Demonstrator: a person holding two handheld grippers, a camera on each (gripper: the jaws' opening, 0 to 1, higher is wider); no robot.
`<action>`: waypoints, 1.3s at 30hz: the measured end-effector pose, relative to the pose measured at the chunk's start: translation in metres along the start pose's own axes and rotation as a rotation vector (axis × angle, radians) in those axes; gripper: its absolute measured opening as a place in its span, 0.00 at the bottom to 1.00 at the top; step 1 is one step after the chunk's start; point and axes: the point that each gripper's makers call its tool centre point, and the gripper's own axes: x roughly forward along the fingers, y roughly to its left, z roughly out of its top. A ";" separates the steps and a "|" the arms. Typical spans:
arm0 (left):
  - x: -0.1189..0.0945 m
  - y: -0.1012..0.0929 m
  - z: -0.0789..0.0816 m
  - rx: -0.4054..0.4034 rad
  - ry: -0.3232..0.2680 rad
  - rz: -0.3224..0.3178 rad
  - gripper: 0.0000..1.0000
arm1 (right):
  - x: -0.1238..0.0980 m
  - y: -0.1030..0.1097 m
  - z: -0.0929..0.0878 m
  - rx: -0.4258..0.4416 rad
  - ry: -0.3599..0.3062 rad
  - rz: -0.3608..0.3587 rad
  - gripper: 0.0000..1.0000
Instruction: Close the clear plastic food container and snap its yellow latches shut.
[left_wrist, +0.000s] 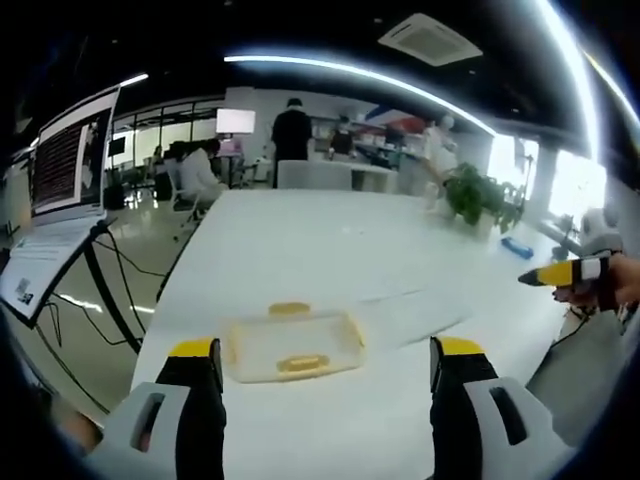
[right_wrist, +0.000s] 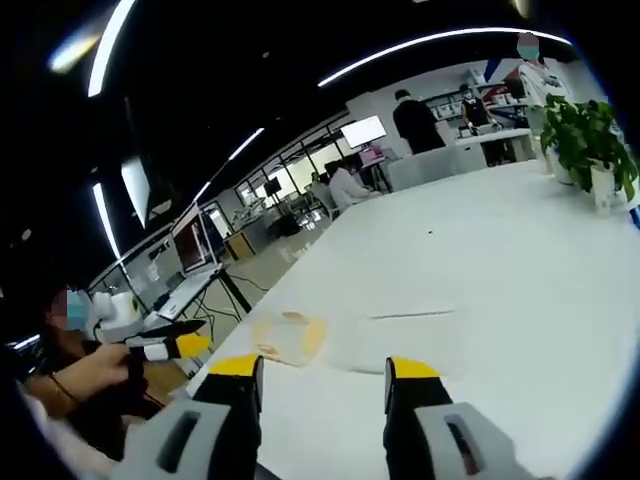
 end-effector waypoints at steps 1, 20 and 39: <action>0.001 0.002 0.001 0.003 -0.004 -0.005 0.84 | 0.005 0.005 0.001 -0.007 0.001 0.012 0.47; 0.029 0.060 -0.005 0.065 0.047 0.073 0.77 | 0.092 0.061 0.024 -0.026 -0.034 0.100 0.46; 0.077 0.103 -0.030 0.030 0.078 0.068 0.51 | 0.172 0.052 -0.027 -0.118 0.116 -0.077 0.40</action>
